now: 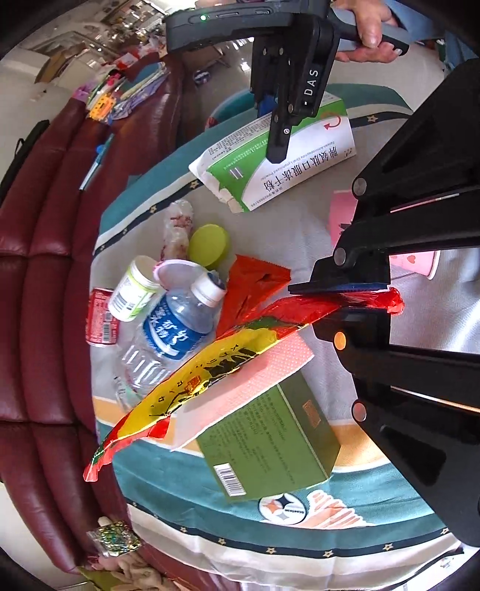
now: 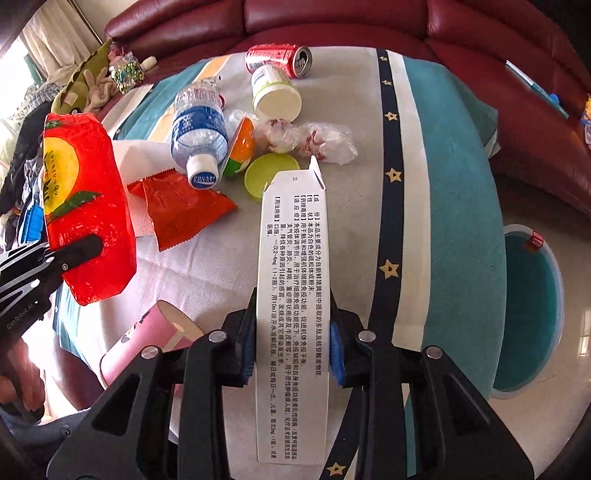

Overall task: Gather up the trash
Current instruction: 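Carry both items over the teal bin and open both tools to drop them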

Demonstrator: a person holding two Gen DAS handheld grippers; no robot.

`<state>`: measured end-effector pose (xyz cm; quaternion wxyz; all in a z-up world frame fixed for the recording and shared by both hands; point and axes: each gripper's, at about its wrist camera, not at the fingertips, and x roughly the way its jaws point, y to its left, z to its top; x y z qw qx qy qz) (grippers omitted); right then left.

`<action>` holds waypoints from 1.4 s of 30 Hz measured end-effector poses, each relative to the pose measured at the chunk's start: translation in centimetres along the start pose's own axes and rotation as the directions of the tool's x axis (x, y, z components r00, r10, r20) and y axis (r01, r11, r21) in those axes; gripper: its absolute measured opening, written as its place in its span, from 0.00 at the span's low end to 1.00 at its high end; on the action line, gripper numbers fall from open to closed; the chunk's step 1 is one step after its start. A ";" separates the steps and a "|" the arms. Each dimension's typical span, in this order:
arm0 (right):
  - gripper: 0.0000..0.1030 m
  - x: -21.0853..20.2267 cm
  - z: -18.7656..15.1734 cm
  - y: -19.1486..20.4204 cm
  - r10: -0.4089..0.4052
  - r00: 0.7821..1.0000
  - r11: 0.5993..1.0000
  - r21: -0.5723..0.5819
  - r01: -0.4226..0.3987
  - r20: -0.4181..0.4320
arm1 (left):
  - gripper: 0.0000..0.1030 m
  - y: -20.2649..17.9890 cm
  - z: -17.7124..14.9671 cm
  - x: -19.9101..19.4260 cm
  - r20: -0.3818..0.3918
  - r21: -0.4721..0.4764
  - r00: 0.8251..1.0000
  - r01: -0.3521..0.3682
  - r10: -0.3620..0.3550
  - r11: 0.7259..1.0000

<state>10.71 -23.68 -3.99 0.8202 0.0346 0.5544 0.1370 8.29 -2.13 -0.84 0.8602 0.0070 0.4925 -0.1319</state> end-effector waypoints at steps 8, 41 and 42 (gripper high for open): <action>0.29 -5.3 -0.9 -6.2 -0.023 0.991 0.993 0.119 0.008 0.128 | 0.06 -5.9 3.0 -2.9 0.025 0.130 0.997 0.073 -0.077 0.989; 0.75 -5.8 -7.5 -33.3 -0.200 0.977 0.851 0.507 0.137 0.071 | 0.06 -35.7 5.9 16.1 -0.368 0.459 0.900 0.395 -0.234 0.796; 0.75 -6.2 -7.8 -33.6 -0.212 0.975 0.843 0.517 0.146 0.070 | 0.06 -36.0 5.9 16.6 -0.376 0.457 0.897 0.398 -0.232 0.796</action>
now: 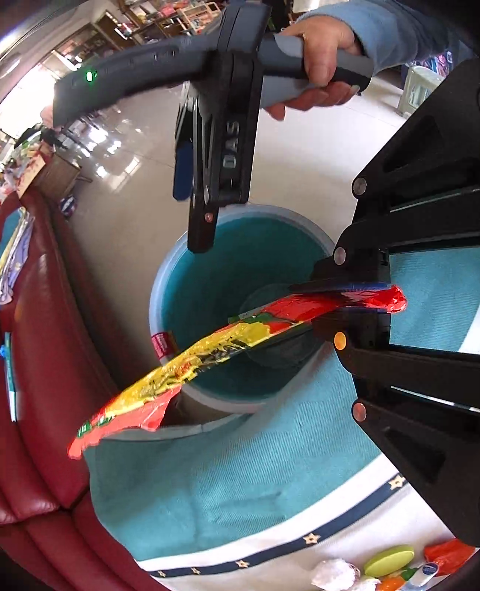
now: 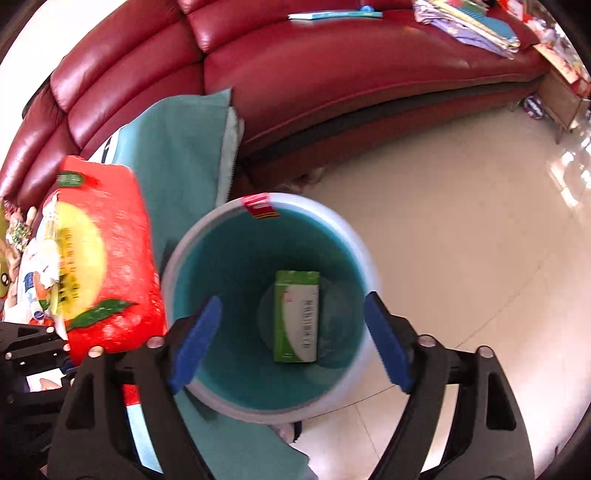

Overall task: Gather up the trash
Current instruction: 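Carry both items over the teal bin and open both tools to drop them, then return to the table and grasp the pink paper cup with the right tool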

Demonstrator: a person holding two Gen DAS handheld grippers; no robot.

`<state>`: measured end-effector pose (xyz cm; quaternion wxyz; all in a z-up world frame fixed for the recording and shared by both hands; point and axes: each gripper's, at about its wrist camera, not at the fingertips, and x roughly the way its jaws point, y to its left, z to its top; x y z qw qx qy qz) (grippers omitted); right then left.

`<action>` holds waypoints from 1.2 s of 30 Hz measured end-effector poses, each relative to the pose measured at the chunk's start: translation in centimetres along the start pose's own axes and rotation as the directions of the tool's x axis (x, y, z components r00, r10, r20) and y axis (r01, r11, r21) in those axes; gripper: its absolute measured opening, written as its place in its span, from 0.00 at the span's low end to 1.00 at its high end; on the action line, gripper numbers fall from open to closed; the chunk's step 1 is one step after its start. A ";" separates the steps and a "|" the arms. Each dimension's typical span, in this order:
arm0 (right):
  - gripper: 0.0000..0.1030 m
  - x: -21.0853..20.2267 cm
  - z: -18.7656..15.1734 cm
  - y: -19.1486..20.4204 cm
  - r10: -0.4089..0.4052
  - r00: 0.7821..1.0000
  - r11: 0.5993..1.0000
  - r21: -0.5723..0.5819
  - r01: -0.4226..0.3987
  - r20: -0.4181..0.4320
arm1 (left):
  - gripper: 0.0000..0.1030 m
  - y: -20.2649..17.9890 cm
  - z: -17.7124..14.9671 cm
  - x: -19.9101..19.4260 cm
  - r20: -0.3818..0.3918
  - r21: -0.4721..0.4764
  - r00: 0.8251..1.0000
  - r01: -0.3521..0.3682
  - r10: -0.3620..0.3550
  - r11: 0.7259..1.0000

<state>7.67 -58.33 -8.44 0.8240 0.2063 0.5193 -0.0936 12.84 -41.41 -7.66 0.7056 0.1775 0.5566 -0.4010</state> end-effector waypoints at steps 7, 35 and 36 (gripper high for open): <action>0.80 -1.9 -0.6 -2.2 -0.033 0.999 0.999 0.032 0.032 0.010 | 0.50 -0.2 0.7 1.0 0.003 -0.026 0.999 -0.041 0.041 0.999; 0.83 -7.7 -4.1 7.0 -0.102 0.994 0.990 -0.099 0.104 0.022 | 0.93 2.8 -9.6 -9.3 0.129 -0.143 0.989 -0.060 0.079 0.988; 0.83 -8.1 -4.6 7.7 -0.101 0.995 0.989 -0.110 0.103 0.024 | 0.93 3.1 -10.5 -9.8 0.135 -0.149 0.987 -0.061 0.082 0.987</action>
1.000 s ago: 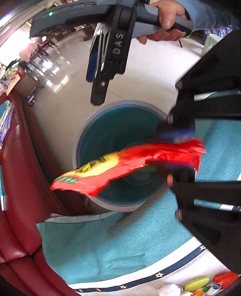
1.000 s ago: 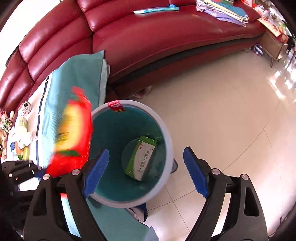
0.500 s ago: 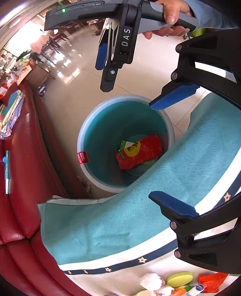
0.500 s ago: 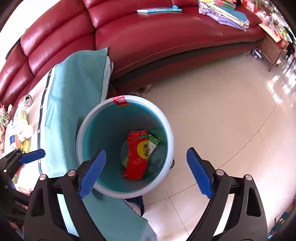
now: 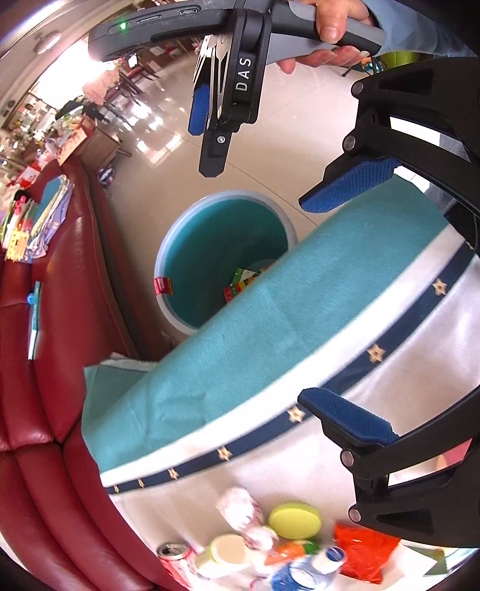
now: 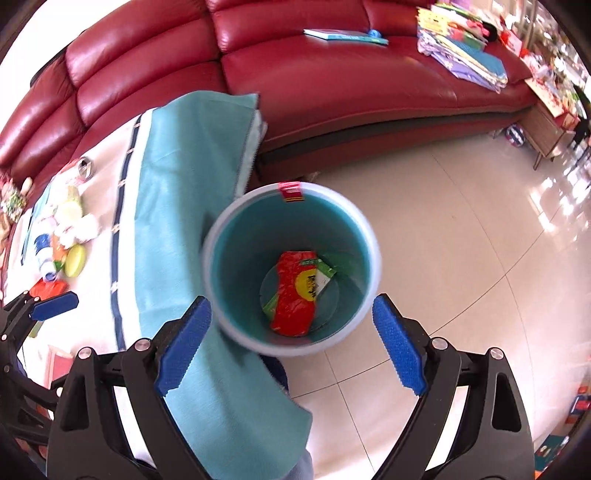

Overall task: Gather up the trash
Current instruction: 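Return to the table and grasp the pink paper cup with the right tool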

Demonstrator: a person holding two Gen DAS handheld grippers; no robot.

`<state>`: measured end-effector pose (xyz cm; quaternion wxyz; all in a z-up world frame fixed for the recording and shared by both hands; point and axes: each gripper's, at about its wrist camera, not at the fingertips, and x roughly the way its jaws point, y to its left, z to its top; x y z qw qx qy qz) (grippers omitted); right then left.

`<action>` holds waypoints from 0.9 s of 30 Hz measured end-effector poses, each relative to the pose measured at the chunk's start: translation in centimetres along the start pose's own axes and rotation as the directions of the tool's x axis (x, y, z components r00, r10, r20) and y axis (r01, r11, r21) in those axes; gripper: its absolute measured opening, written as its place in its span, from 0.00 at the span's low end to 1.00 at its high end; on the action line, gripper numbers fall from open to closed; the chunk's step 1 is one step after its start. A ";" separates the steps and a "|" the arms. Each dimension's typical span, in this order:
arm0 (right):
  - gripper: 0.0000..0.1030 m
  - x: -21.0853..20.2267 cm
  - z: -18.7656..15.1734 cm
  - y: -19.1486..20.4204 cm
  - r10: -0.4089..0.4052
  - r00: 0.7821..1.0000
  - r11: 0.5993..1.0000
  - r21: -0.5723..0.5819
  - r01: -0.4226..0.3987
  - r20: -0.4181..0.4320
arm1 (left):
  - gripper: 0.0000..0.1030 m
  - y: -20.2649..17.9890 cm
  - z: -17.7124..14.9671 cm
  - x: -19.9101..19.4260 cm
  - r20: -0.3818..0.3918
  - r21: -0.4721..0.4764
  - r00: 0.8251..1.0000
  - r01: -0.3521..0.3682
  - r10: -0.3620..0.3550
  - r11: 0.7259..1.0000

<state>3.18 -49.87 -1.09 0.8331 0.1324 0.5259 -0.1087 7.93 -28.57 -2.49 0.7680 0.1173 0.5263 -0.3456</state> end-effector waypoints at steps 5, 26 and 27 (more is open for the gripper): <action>0.83 -1.7 -1.9 4.6 0.008 1.000 0.997 -0.074 -0.009 -0.004 | 0.94 2.9 -3.4 -3.2 0.033 -0.037 0.999 -0.012 0.013 0.999; 0.83 -1.9 -11.6 27.3 0.079 0.986 0.889 -0.437 -0.135 -0.145 | 0.95 19.5 -17.4 -12.4 0.088 -0.317 0.983 -0.128 0.164 0.940; 0.83 -1.7 -12.3 28.2 0.079 0.985 0.880 -0.453 -0.142 -0.155 | 0.95 20.1 -18.1 -12.5 0.083 -0.333 0.981 -0.137 0.173 0.933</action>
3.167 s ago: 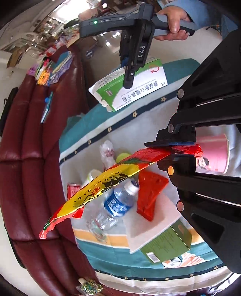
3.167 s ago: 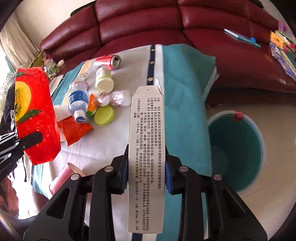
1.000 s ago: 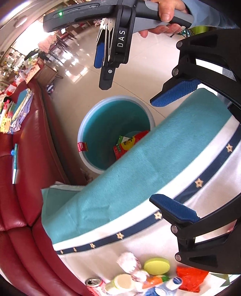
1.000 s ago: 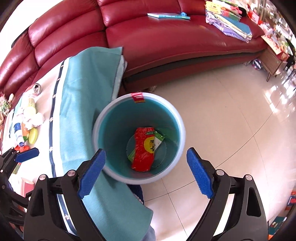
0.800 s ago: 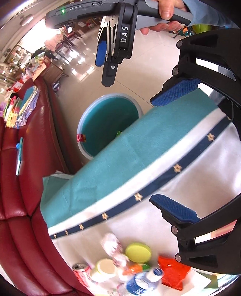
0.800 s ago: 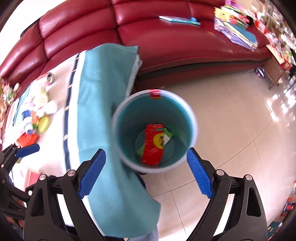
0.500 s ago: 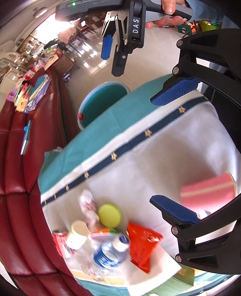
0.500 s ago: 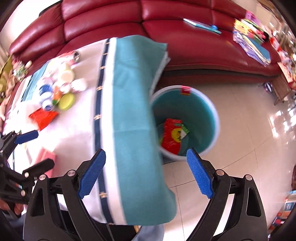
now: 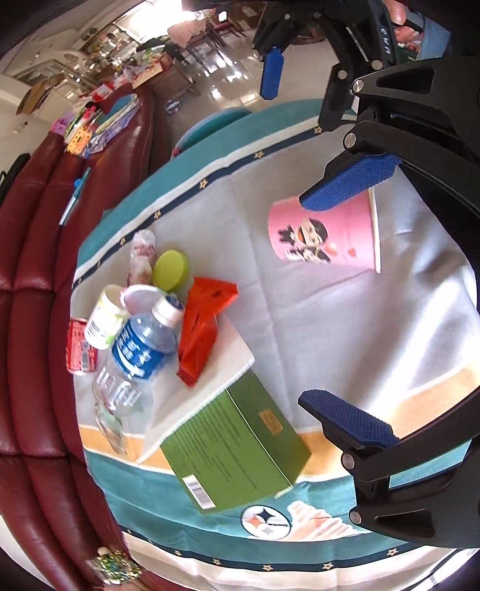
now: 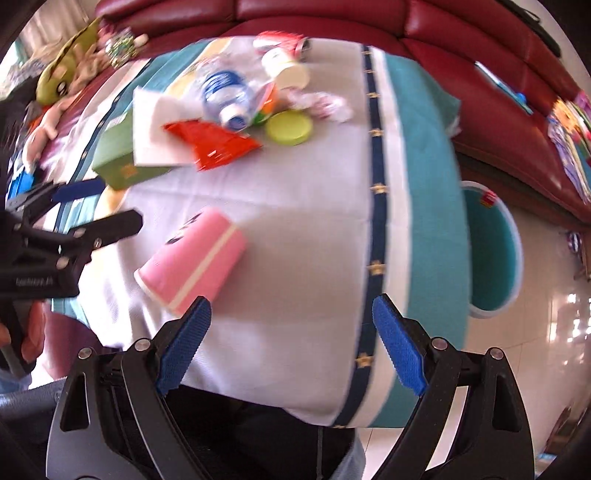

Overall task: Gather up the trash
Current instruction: 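Return to the table and grasp the pink paper cup with the right tool, then grasp the white tissue with the left tool while the right tool holds the cup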

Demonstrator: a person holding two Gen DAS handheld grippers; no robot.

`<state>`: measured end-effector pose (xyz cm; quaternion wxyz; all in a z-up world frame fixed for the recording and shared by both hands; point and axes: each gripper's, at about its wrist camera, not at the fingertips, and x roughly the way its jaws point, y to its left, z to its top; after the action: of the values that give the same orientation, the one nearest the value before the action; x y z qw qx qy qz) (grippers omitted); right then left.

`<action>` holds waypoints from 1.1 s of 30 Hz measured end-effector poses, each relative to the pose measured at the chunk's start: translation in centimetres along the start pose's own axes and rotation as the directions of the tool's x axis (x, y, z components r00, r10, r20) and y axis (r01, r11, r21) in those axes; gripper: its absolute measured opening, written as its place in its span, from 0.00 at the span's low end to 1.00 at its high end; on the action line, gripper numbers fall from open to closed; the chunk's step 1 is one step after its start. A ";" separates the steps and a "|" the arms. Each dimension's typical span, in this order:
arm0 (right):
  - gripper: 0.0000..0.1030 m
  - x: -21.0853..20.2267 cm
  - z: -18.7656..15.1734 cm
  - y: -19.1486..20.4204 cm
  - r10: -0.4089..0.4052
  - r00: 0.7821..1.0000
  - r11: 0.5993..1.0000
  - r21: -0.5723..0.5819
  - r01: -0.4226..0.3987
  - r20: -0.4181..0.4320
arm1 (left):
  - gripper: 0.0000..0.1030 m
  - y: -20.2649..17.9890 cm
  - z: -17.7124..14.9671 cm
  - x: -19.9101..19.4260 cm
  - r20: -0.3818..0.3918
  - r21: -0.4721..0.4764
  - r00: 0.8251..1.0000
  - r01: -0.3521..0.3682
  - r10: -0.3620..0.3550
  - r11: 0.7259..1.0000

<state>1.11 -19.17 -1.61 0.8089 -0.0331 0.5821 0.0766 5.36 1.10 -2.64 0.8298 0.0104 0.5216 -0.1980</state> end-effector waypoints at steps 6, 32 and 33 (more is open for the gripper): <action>0.83 1.9 -0.8 4.1 0.016 0.999 0.996 -0.082 -0.019 -0.039 | 0.95 3.6 -2.1 -0.3 -0.005 -0.092 1.000 -0.010 0.010 0.996; 0.03 3.6 3.5 2.3 -0.070 0.990 0.994 -0.075 0.079 0.120 | 0.84 5.1 4.0 -1.3 0.090 -0.139 0.991 -0.087 0.100 0.986; 0.03 3.5 3.8 1.8 -0.072 0.990 0.994 -0.068 0.081 0.122 | 0.82 5.2 4.5 -1.0 0.083 -0.137 0.991 -0.096 0.108 0.986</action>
<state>5.49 -16.52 -3.63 0.8428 -0.0803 0.5278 0.0685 10.60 5.18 -0.73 0.8603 -0.0268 0.4946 -0.1204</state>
